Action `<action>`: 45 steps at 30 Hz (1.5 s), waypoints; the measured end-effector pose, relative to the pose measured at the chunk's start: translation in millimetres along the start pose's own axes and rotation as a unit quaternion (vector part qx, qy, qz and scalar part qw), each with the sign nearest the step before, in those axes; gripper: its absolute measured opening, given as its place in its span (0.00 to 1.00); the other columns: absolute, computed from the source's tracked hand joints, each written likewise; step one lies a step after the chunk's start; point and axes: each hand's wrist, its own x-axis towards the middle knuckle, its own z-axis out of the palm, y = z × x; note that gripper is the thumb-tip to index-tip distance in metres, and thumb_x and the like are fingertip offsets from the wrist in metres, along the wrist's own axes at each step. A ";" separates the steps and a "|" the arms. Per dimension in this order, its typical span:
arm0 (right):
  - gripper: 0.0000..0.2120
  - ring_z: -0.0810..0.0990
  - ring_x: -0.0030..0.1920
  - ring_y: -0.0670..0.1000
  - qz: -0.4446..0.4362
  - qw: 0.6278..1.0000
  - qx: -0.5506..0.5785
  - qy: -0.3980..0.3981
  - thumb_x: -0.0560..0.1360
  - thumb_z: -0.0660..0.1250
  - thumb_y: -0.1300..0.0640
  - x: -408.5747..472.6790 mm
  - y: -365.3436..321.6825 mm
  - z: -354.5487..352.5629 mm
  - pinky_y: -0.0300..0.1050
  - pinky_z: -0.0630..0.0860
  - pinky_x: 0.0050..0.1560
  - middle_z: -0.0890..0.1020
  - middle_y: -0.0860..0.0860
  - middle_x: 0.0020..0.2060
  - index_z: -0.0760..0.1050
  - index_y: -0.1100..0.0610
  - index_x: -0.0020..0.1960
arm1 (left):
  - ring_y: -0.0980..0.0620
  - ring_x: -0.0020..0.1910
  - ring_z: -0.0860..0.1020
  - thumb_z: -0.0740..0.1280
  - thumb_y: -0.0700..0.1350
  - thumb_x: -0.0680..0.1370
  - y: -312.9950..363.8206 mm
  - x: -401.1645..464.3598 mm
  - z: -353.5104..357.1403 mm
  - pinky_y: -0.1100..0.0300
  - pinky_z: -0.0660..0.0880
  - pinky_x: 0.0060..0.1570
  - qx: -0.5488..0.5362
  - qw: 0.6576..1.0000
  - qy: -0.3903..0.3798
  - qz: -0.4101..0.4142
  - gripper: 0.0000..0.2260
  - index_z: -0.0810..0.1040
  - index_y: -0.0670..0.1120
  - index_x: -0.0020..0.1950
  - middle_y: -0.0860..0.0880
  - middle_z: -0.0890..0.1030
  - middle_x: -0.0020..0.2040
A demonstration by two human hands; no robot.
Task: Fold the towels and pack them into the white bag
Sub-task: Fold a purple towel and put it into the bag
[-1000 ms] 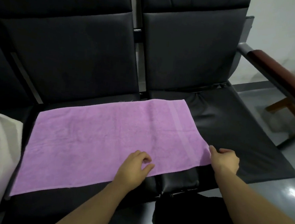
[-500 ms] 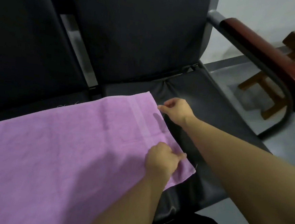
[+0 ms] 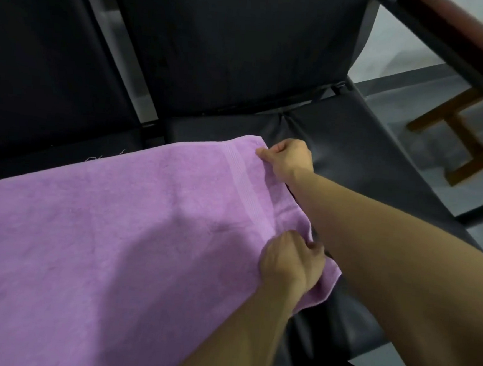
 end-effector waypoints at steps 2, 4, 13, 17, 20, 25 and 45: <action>0.14 0.81 0.37 0.47 -0.015 1.000 0.017 0.006 0.71 0.78 0.47 -1.6 2.6 -7.9 0.46 0.80 0.44 0.84 0.48 0.36 0.79 0.56 0.40 | 0.46 0.40 0.75 0.62 0.51 0.81 4.6 -6.1 1.6 0.51 0.79 0.48 0.015 0.999 -0.022 0.042 0.14 0.81 0.42 0.48 0.47 0.77 0.39; 0.14 0.81 0.39 0.47 -0.029 0.999 0.029 0.010 0.71 0.79 0.48 -7.1 1.5 -17.6 0.42 0.77 0.39 0.83 0.47 0.38 0.79 0.56 0.42 | 0.41 0.42 0.77 0.61 0.51 0.83 10.4 -15.6 0.5 0.50 0.79 0.47 -0.066 0.996 -0.046 0.037 0.16 0.81 0.39 0.50 0.41 0.80 0.41; 0.10 0.81 0.41 0.45 -0.078 0.995 0.045 0.049 0.70 0.78 0.62 -33.2 -20.4 -78.8 0.40 0.79 0.49 0.84 0.46 0.37 0.80 0.52 0.36 | 0.61 0.25 0.68 0.61 0.57 0.84 30.9 -68.5 -26.8 0.68 0.66 0.30 -0.197 0.977 -0.046 0.071 0.23 0.71 0.46 0.34 0.55 0.71 0.25; 0.06 0.82 0.42 0.44 -0.066 0.993 0.070 0.063 0.71 0.78 0.62 -49.0 -30.3 -113.7 0.40 0.80 0.57 0.86 0.47 0.40 0.86 0.53 0.44 | 0.59 0.24 0.66 0.64 0.58 0.83 51.1 -93.5 -31.8 0.70 0.66 0.28 -0.210 0.970 -0.040 0.116 0.22 0.69 0.46 0.33 0.53 0.68 0.26; 0.09 0.80 0.39 0.43 -0.069 0.992 0.053 0.095 0.72 0.78 0.60 -62.2 -36.5 -138.2 0.42 0.80 0.56 0.85 0.49 0.42 0.86 0.57 0.52 | 0.58 0.25 0.65 0.68 0.60 0.80 67.1 -111.8 -30.0 0.69 0.65 0.28 -0.230 0.963 -0.050 0.128 0.22 0.71 0.46 0.34 0.52 0.68 0.28; 0.17 0.82 0.47 0.50 -0.090 0.991 0.034 0.097 0.72 0.78 0.58 -89.3 -57.9 -162.0 0.46 0.80 0.56 0.84 0.54 0.51 0.83 0.58 0.60 | 0.59 0.29 0.71 0.73 0.62 0.75 83.3 -143.5 -30.9 0.62 0.72 0.41 -0.234 0.957 -0.095 0.141 0.21 0.76 0.49 0.31 0.55 0.78 0.29; 0.27 0.77 0.67 0.55 -0.224 0.970 -0.048 -0.084 0.75 0.75 0.60 -225.2 -246.8 65.5 0.44 0.70 0.69 0.77 0.56 0.69 0.73 0.62 0.71 | 0.56 0.32 0.76 0.69 0.56 0.79 -90.3 -207.6 -266.9 0.62 0.73 0.35 -0.231 0.950 0.176 0.110 0.14 0.82 0.47 0.42 0.54 0.81 0.36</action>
